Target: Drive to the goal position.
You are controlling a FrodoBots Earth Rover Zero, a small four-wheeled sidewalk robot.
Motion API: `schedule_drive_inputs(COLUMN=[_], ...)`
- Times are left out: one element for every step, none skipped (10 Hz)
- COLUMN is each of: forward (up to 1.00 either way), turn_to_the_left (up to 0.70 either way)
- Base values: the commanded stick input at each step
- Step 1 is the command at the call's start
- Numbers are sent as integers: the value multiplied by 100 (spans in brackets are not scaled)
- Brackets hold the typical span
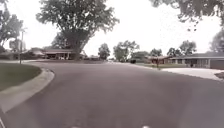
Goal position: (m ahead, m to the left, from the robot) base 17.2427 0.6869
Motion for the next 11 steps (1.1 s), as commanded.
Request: schedule_drive_inputs(forward=[70, 70, 70, 70, 70, 70, 70, 70, 70, 70, 70], turn_to_the_left=[0, 0, 0, 0, 0, 0, 0, 0, 0, 0, 0])
